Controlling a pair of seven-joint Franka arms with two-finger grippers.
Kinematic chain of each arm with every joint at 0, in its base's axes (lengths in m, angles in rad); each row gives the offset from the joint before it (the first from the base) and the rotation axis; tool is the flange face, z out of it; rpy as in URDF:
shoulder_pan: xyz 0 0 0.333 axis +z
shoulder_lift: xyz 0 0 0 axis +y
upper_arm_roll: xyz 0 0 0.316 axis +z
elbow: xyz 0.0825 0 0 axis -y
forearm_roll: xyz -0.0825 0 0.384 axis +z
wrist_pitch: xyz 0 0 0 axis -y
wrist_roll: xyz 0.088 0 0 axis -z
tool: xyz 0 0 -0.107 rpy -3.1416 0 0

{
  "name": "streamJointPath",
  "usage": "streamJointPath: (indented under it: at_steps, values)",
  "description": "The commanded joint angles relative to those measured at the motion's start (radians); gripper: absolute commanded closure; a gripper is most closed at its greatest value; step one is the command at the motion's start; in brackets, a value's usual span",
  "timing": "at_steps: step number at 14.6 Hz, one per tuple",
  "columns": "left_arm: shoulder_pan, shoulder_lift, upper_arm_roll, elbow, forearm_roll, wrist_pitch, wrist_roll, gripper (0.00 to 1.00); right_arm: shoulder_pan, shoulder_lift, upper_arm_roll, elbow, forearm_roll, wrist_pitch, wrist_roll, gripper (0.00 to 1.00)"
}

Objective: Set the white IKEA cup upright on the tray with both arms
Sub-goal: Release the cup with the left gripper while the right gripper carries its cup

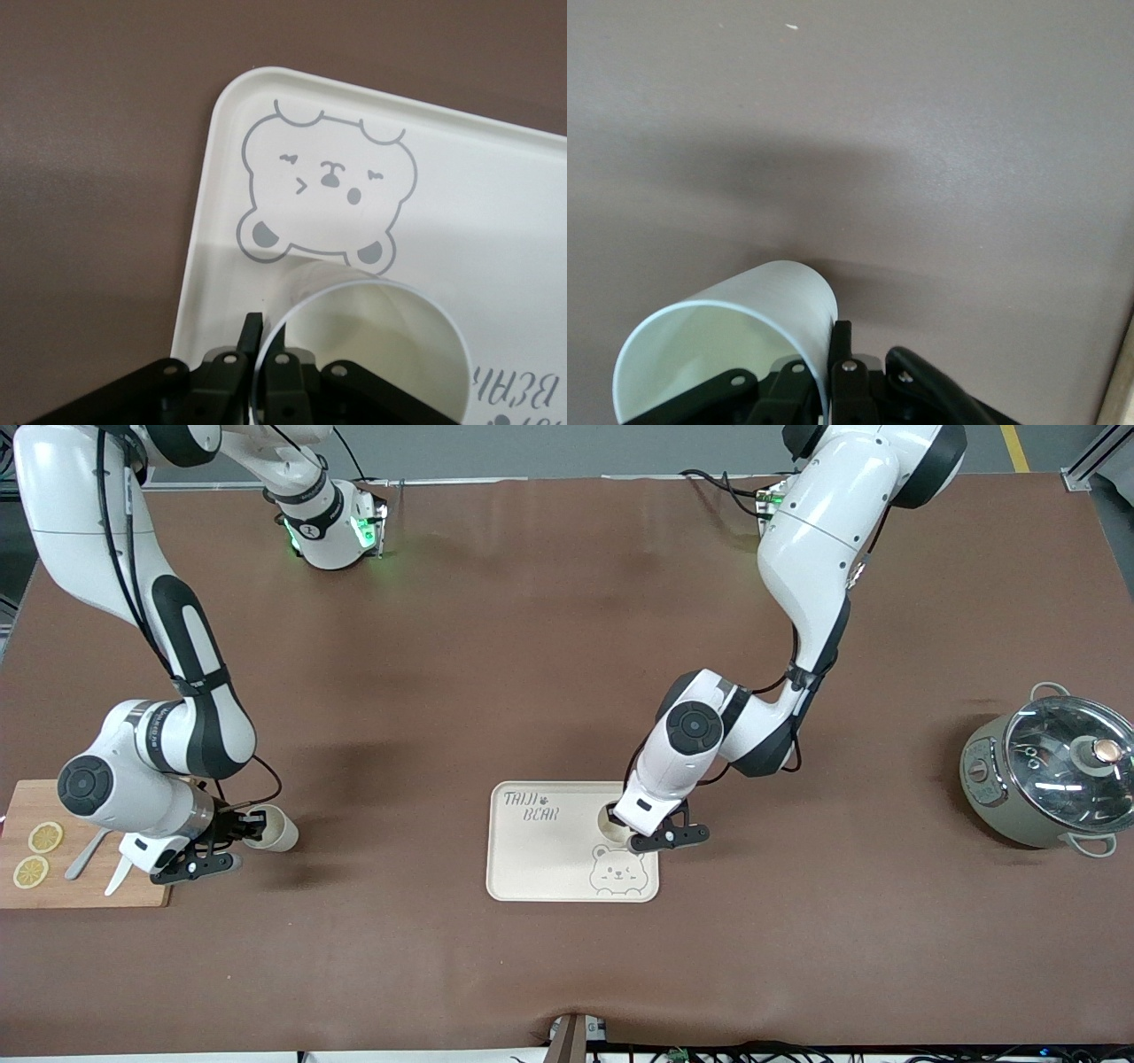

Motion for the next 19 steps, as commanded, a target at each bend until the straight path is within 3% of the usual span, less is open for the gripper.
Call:
streamJointPath:
  at_steps: [1, 2, 3, 4, 7, 10, 13, 19]
  values:
    - [-0.019, 0.015, 0.017, 0.025, 0.028, 0.007, -0.026, 1.00, 0.021, -0.009, 0.003, 0.091, 0.013, -0.128, 0.059, 1.00]
    - [-0.021, 0.015, 0.026, 0.026, 0.028, 0.007, -0.026, 0.86, 0.035, -0.009, 0.003, 0.129, 0.013, -0.180, 0.097, 1.00]
    - [-0.022, 0.015, 0.031, 0.025, 0.029, 0.007, -0.027, 0.48, 0.050, -0.009, 0.003, 0.163, 0.014, -0.220, 0.138, 1.00]
    - [-0.040, 0.016, 0.046, 0.026, 0.035, 0.008, -0.032, 0.04, 0.064, -0.011, 0.003, 0.197, 0.014, -0.260, 0.184, 1.00]
    - [-0.149, 0.015, 0.166, 0.025, 0.051, 0.013, -0.122, 0.00, 0.111, -0.009, 0.003, 0.245, 0.042, -0.316, 0.327, 1.00]
    - [-0.151, 0.004, 0.171, 0.025, 0.049, 0.007, -0.130, 0.00, 0.170, -0.003, 0.003, 0.245, 0.114, -0.313, 0.454, 1.00]
    - [-0.148, -0.019, 0.171, 0.026, 0.044, -0.022, -0.128, 0.00, 0.240, -0.002, 0.003, 0.245, 0.123, -0.304, 0.603, 1.00]
    - [-0.123, -0.066, 0.163, 0.124, 0.038, -0.282, -0.121, 0.00, 0.444, 0.037, 0.003, 0.271, 0.120, -0.150, 0.977, 1.00]
